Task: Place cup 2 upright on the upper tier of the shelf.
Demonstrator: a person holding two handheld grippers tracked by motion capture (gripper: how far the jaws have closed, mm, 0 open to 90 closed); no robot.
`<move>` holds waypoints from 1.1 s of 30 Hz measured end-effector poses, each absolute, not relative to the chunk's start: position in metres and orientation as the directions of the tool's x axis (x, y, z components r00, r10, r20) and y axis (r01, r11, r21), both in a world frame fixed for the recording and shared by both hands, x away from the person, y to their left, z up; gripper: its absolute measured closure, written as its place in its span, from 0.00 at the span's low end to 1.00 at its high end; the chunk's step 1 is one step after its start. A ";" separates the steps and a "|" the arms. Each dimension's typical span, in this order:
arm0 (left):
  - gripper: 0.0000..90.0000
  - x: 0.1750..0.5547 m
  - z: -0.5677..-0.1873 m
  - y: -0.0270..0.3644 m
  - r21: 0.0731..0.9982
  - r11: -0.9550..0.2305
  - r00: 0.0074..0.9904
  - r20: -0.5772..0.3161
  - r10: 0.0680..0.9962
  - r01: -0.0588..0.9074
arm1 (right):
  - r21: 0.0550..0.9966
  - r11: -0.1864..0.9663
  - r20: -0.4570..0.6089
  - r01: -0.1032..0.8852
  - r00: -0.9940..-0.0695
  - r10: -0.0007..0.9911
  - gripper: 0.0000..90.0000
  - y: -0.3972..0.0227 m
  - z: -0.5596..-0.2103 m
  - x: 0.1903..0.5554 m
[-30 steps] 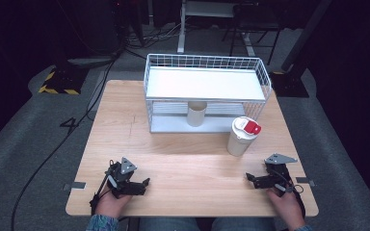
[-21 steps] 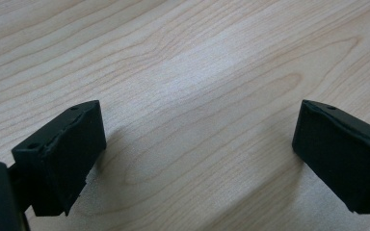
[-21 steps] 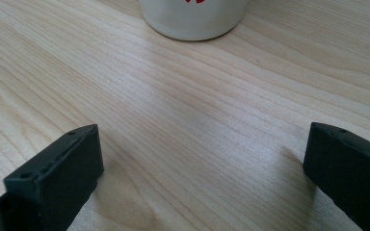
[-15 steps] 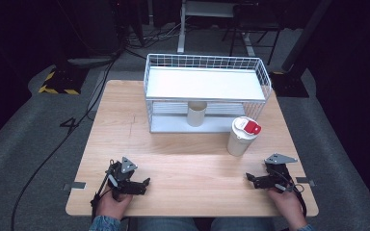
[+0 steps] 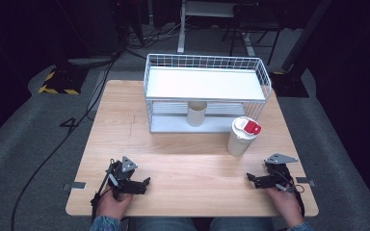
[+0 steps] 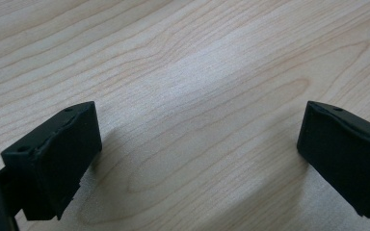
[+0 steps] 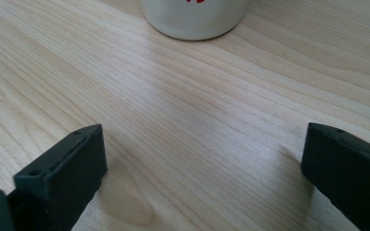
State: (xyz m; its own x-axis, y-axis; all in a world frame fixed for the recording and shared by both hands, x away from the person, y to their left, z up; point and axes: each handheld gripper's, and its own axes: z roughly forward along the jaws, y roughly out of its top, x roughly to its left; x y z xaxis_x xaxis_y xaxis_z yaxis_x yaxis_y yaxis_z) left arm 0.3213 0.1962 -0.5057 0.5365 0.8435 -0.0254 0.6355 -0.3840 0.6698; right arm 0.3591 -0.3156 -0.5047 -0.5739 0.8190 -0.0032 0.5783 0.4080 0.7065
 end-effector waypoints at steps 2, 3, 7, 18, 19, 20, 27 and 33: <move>0.02 0.321 -0.506 0.196 0.670 -0.382 0.534 -0.026 0.845 0.637 | 0.706 0.407 -0.004 0.580 -0.571 0.821 0.03 -0.316 -0.505 0.359; 0.02 0.321 -0.506 0.196 0.670 -0.385 0.537 -0.024 0.843 0.635 | 0.706 0.407 -0.006 0.580 -0.569 0.822 0.03 -0.316 -0.504 0.359; 0.02 0.321 -0.506 0.196 0.670 -0.384 0.536 -0.025 0.844 0.635 | 0.729 0.386 0.000 0.565 -0.564 0.826 0.00 -0.316 -0.499 0.357; 0.02 0.322 -0.506 0.196 0.668 -0.386 0.538 -0.025 0.843 0.636 | 0.798 0.344 0.004 0.496 -0.574 0.819 0.00 -0.316 -0.480 0.355; 0.02 0.322 -0.505 0.196 0.666 -0.387 0.539 -0.027 0.842 0.638 | 0.798 0.344 0.004 0.496 -0.574 0.819 0.00 -0.316 -0.480 0.355; 0.02 0.322 -0.505 0.196 0.666 -0.385 0.538 -0.028 0.843 0.639 | 0.807 0.341 -0.001 0.482 -0.576 0.817 0.00 -0.315 -0.476 0.356; 0.02 0.322 -0.506 0.196 0.666 -0.382 0.533 -0.028 0.845 0.641 | 0.829 0.334 -0.015 0.448 -0.580 0.814 0.00 -0.309 -0.466 0.360; 0.02 0.323 -0.506 0.196 0.666 -0.380 0.532 -0.030 0.846 0.641 | 0.846 0.321 -0.017 0.425 -0.582 0.813 0.00 -0.305 -0.458 0.366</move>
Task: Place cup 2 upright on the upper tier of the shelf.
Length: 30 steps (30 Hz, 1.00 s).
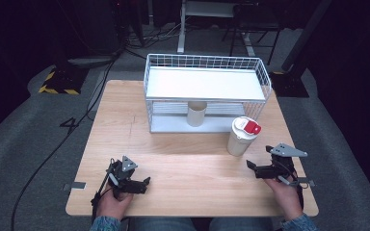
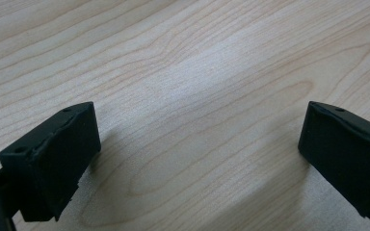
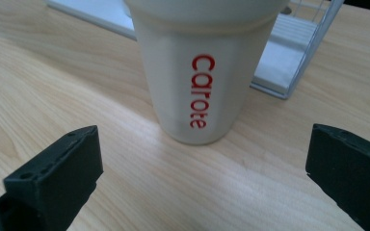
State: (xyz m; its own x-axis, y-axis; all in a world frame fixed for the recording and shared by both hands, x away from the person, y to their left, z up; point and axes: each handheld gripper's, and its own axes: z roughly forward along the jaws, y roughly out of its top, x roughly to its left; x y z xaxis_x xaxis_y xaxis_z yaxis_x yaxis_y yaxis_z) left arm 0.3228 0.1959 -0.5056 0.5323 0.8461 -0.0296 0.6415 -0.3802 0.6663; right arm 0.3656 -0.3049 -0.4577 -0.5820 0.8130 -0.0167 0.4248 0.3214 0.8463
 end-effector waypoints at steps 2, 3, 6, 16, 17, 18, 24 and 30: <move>0.02 0.323 -0.506 0.196 0.666 -0.380 0.532 -0.030 0.847 0.642 | 0.851 0.321 -0.023 0.415 -0.582 0.813 0.00 -0.303 -0.455 0.368; 0.02 0.323 -0.506 0.196 0.666 -0.380 0.532 -0.030 0.846 0.642 | 0.855 0.321 -0.027 0.408 -0.583 0.812 0.00 -0.301 -0.454 0.369; 0.02 0.323 -0.506 0.196 0.667 -0.378 0.530 -0.030 0.848 0.642 | 0.863 0.312 -0.024 0.397 -0.585 0.810 0.00 -0.296 -0.452 0.378; 0.02 0.322 -0.506 0.195 0.670 -0.370 0.520 -0.028 0.853 0.643 | 0.883 0.240 0.038 0.403 -0.572 0.819 0.00 -0.283 -0.459 0.402; 0.02 0.322 -0.506 0.195 0.670 -0.370 0.520 -0.028 0.853 0.643 | 0.883 0.240 0.038 0.403 -0.572 0.819 0.00 -0.283 -0.459 0.402; 0.02 0.322 -0.506 0.195 0.670 -0.370 0.520 -0.028 0.854 0.644 | 0.885 0.240 0.036 0.399 -0.573 0.819 0.00 -0.282 -0.460 0.404; 0.02 0.322 -0.506 0.195 0.668 -0.371 0.519 -0.026 0.855 0.645 | 0.894 0.214 0.053 0.395 -0.565 0.823 0.00 -0.272 -0.468 0.411; 0.02 0.323 -0.506 0.195 0.667 -0.369 0.516 -0.027 0.856 0.648 | 0.905 0.179 0.068 0.386 -0.545 0.836 0.00 -0.266 -0.475 0.417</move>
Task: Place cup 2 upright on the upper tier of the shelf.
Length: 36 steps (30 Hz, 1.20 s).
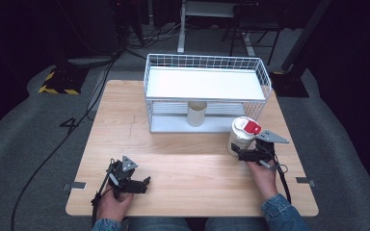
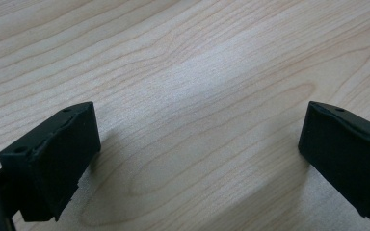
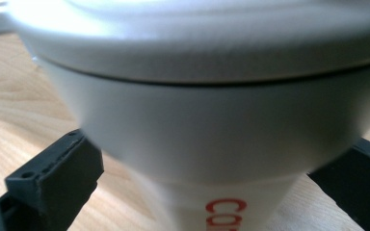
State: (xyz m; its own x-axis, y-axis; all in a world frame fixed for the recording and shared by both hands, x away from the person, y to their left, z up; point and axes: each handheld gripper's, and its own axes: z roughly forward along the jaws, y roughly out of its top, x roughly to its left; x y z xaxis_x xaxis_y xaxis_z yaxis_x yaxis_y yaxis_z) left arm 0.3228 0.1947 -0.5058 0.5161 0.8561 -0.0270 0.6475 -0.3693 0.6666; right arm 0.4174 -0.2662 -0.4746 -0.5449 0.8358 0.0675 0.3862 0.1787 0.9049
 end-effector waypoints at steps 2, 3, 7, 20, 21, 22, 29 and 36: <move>0.02 0.323 -0.506 0.195 0.666 -0.368 0.514 -0.028 0.857 0.649 | 0.908 0.177 0.064 0.381 -0.542 0.838 0.03 -0.264 -0.476 0.419; 0.02 0.323 -0.506 0.195 0.667 -0.367 0.514 -0.028 0.857 0.649 | 0.911 0.182 0.053 0.369 -0.544 0.838 0.06 -0.262 -0.477 0.419; 0.02 0.324 -0.506 0.195 0.668 -0.366 0.513 -0.027 0.858 0.648 | 0.915 0.191 0.029 0.355 -0.530 0.847 0.07 -0.259 -0.478 0.420; 0.02 0.324 -0.506 0.195 0.668 -0.366 0.513 -0.027 0.858 0.647 | 0.920 0.189 0.011 0.342 -0.505 0.863 0.15 -0.258 -0.479 0.421; 0.02 0.324 -0.506 0.195 0.668 -0.366 0.513 -0.027 0.858 0.647 | 0.920 0.190 0.010 0.342 -0.506 0.862 0.15 -0.258 -0.479 0.421; 0.02 0.324 -0.506 0.195 0.668 -0.366 0.513 -0.028 0.858 0.648 | 0.920 0.190 0.010 0.342 -0.506 0.862 0.15 -0.258 -0.479 0.421; 0.02 0.324 -0.506 0.195 0.667 -0.367 0.513 -0.027 0.858 0.648 | 0.919 0.193 0.010 0.345 -0.509 0.861 0.15 -0.258 -0.479 0.421; 0.02 0.324 -0.506 0.195 0.668 -0.366 0.513 -0.027 0.858 0.648 | 0.918 0.193 0.010 0.346 -0.509 0.861 0.15 -0.258 -0.478 0.421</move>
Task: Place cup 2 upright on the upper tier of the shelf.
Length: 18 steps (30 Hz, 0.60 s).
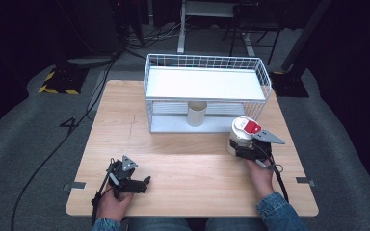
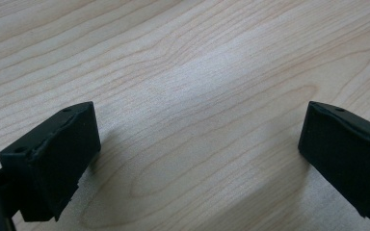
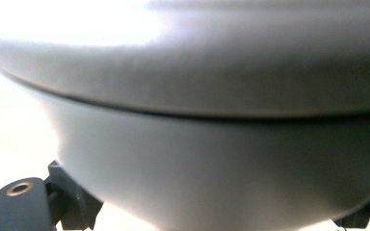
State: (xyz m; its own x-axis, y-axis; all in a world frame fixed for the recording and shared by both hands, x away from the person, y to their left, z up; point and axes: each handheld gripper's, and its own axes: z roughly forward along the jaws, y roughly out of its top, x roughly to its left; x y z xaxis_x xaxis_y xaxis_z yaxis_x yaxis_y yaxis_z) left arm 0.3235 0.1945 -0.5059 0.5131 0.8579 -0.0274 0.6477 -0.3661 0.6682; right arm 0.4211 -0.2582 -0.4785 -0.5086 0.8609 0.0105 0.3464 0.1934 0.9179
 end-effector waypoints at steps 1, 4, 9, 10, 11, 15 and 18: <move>0.02 0.324 -0.506 0.195 0.668 -0.366 0.513 -0.027 0.858 0.648 | 0.918 0.193 0.010 0.346 -0.509 0.861 0.15 -0.258 -0.478 0.421; 0.02 0.324 -0.506 0.195 0.668 -0.366 0.513 -0.027 0.858 0.648 | 0.917 0.194 0.012 0.348 -0.510 0.860 0.15 -0.259 -0.478 0.421; 0.02 0.324 -0.506 0.195 0.668 -0.366 0.513 -0.027 0.858 0.647 | 0.916 0.194 0.016 0.350 -0.517 0.856 0.15 -0.259 -0.477 0.419; 0.02 0.324 -0.506 0.195 0.669 -0.367 0.513 -0.026 0.858 0.647 | 0.918 0.199 0.010 0.344 -0.521 0.854 0.15 -0.258 -0.477 0.419; 0.02 0.324 -0.506 0.195 0.668 -0.366 0.513 -0.027 0.858 0.648 | 0.922 0.206 -0.003 0.329 -0.526 0.851 0.15 -0.258 -0.475 0.417; 0.02 0.324 -0.506 0.195 0.668 -0.367 0.513 -0.027 0.858 0.648 | 0.927 0.211 -0.016 0.309 -0.531 0.847 0.16 -0.258 -0.470 0.413; 0.02 0.324 -0.506 0.195 0.667 -0.367 0.513 -0.027 0.858 0.648 | 0.934 0.208 -0.019 0.291 -0.541 0.841 0.16 -0.260 -0.464 0.409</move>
